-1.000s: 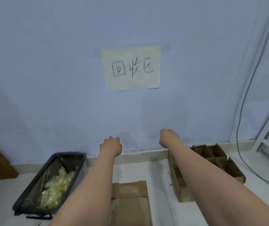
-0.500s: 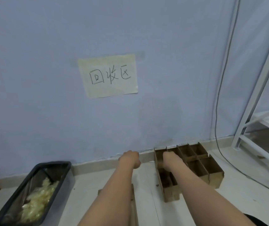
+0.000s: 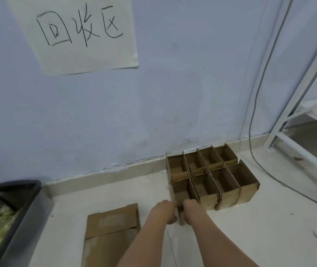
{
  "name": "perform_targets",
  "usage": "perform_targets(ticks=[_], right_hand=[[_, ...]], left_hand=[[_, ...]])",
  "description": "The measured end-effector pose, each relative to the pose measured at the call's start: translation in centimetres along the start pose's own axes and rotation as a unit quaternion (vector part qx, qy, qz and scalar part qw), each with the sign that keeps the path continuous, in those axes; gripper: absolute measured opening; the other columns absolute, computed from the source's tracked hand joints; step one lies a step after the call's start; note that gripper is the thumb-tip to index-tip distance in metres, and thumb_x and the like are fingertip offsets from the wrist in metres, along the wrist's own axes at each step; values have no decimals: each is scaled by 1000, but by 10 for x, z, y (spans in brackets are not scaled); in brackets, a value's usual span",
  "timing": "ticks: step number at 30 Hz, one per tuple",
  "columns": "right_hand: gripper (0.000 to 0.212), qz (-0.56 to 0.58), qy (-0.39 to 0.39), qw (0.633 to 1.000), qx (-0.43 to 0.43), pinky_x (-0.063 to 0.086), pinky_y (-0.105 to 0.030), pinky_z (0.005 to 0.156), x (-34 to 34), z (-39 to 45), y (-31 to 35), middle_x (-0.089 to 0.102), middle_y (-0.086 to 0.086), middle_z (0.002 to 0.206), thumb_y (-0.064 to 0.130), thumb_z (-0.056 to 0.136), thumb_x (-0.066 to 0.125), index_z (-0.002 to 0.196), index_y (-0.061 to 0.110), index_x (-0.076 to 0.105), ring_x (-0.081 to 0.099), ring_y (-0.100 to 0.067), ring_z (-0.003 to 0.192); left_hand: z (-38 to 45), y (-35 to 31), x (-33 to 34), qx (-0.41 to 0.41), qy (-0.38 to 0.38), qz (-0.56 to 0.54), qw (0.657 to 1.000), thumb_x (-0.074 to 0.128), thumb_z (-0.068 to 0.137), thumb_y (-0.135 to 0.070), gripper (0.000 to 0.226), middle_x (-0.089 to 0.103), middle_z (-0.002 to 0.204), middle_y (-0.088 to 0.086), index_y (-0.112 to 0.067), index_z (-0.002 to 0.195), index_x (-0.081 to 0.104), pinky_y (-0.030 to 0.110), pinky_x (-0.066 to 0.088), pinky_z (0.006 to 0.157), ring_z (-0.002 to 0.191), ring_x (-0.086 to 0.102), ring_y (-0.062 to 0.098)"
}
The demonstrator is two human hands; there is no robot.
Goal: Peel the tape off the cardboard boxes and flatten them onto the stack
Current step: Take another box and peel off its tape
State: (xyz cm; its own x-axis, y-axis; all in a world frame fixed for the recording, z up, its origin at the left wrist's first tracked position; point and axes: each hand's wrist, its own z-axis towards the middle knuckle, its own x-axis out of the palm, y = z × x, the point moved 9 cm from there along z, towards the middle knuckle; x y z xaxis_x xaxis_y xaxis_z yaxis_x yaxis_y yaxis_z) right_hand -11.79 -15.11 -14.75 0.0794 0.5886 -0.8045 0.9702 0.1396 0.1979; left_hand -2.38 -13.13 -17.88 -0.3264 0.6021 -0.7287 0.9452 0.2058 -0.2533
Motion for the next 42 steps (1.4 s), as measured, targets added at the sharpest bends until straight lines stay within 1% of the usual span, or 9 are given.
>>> perform_targets(ticks=[12, 14, 21, 28, 32, 36, 38, 40, 42], right_hand=[[30, 81, -42, 996, 18, 47, -32, 89, -39, -19, 35, 61, -12, 124, 6, 98, 46, 124, 5, 59, 60, -26, 112], [28, 75, -56, 996, -8, 46, -30, 81, -59, -34, 55, 61, -10, 122, 7, 96, 48, 122, 7, 60, 61, -25, 104], [29, 25, -121, 984, -125, 50, -35, 87, -161, -118, 142, 61, -15, 125, 8, 92, 60, 121, 3, 59, 61, -32, 115], [11, -5, -213, 942, -257, 48, -33, 69, -238, -230, 229, 65, -9, 89, 12, 83, 55, 85, 10, 65, 60, -27, 77], [27, -37, -222, 920, -319, 52, -34, 76, -241, -292, 265, 69, -10, 99, 3, 83, 51, 100, 9, 72, 67, -29, 90], [28, 18, -231, 905, -357, 53, -32, 76, -233, -323, 275, 69, -6, 101, -1, 79, 52, 96, 12, 70, 66, -25, 93], [36, 109, -250, 881, -386, 46, -24, 82, -236, -336, 266, 62, 1, 115, 3, 82, 54, 111, 19, 66, 61, -18, 104], [42, 200, -291, 852, -387, 40, -21, 93, -239, -346, 247, 49, 5, 131, 9, 89, 56, 129, 24, 56, 52, -15, 118], [45, 254, -343, 834, -350, 37, -25, 104, -236, -345, 221, 44, 2, 142, 13, 94, 55, 137, 23, 49, 44, -17, 131]], left_hand=[[-26, 11, -48, -11, -58, 23, 998, 65, 94, -20, 44, 50, 138, 16, -11, 136, 56, 43, 49, 101, 121, 54, 34], [-48, 16, -78, -19, -78, 28, 996, 70, 92, -25, 48, 44, 140, 16, -9, 136, 57, 44, 47, 104, 124, 51, 36], [-164, 39, -190, -18, -136, 13, 990, 81, 83, -35, 50, 61, 130, 6, -18, 127, 66, 38, 51, 99, 119, 59, 27], [-304, 61, -264, -21, -250, 28, 968, 78, 84, -44, 44, 43, 125, 6, -16, 116, 66, 43, 48, 100, 112, 49, 28], [-371, 69, -261, -39, -288, -7, 957, 76, 83, -41, 50, 56, 111, 0, -18, 122, 55, 40, 46, 93, 106, 53, 24], [-408, 81, -245, -61, -333, -138, 931, 62, 89, -22, 15, 50, 82, -2, -18, 86, 48, 30, 38, 71, 84, 50, 22], [-419, 86, -235, -72, -362, -202, 907, 58, 93, -23, 15, 51, 82, -3, -21, 84, 46, 32, 41, 81, 87, 50, 23], [-424, 94, -221, -72, -393, -251, 882, 62, 90, -38, 16, 58, 81, -9, -30, 84, 51, 39, 43, 97, 92, 57, 21], [-416, 106, -201, -34, -405, -363, 839, 70, 78, -59, 31, 70, 86, -9, -31, 89, 66, 44, 50, 99, 94, 66, 19]])
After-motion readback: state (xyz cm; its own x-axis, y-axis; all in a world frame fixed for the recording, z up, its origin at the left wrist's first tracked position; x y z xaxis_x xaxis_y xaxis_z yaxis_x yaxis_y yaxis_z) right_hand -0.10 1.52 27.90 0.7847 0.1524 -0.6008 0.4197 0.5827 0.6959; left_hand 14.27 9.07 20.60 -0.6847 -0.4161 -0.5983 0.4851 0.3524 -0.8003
